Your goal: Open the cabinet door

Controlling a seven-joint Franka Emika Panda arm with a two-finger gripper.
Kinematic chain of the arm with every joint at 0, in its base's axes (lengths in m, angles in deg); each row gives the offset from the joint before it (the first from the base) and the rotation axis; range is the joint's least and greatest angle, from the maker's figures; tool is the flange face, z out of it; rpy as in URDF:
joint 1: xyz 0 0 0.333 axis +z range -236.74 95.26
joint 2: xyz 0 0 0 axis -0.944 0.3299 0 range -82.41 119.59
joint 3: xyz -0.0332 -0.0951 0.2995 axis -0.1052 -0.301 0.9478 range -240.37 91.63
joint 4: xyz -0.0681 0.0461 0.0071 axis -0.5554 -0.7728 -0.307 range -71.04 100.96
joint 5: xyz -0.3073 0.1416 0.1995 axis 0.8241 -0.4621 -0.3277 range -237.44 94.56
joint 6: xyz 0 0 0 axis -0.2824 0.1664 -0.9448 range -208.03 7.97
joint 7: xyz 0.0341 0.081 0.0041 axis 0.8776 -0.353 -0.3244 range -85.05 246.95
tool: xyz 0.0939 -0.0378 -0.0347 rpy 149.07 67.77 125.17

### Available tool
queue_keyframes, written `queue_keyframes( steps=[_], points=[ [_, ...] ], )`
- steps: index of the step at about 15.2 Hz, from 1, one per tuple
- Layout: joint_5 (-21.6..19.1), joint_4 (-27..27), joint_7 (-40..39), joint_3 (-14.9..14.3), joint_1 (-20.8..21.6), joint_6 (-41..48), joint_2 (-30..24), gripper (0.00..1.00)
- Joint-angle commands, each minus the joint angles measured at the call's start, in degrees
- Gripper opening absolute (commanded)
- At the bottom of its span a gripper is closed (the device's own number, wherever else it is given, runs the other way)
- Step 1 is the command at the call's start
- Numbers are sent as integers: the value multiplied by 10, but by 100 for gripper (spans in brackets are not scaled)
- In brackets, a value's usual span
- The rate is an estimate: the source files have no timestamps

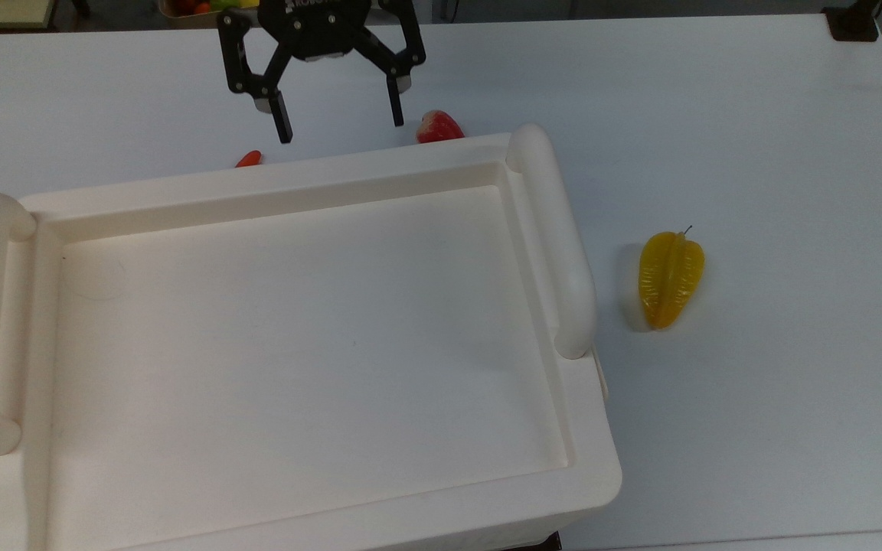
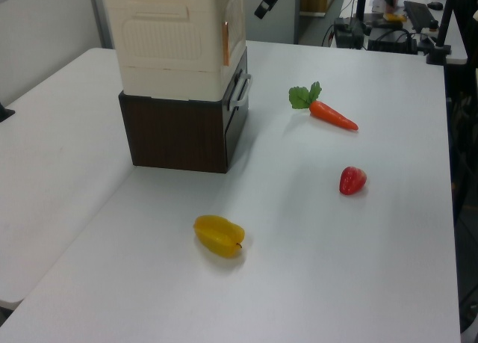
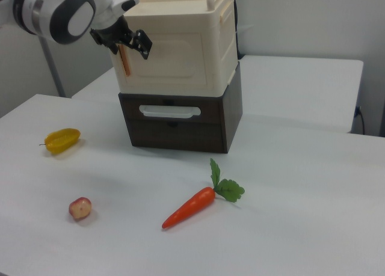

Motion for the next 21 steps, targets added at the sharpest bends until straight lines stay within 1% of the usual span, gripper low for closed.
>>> queue_keyframes(
  steps=[1, 6, 8, 13, 14, 16, 17, 19, 20, 21],
  points=[
    [-8, -18, -4, -5, 7, -23, 22, 100],
    [-10, -18, -4, -4, 12, -24, 28, 100],
    [-7, -18, -4, -3, 27, -25, 29, 100],
    [3, -18, -4, -3, 37, -26, 37, 99],
    [6, -20, -4, -4, 45, -26, 41, 98],
    [11, -38, -4, -3, 50, -26, 56, 88],
    [11, -49, 0, -4, 50, -33, 66, 86],
    [17, -53, 19, -5, 51, -63, 81, 80],
    [25, -52, 32, -4, 54, -76, 84, 67],
    [32, -53, 45, -3, 53, -81, 86, 63]
  ],
)
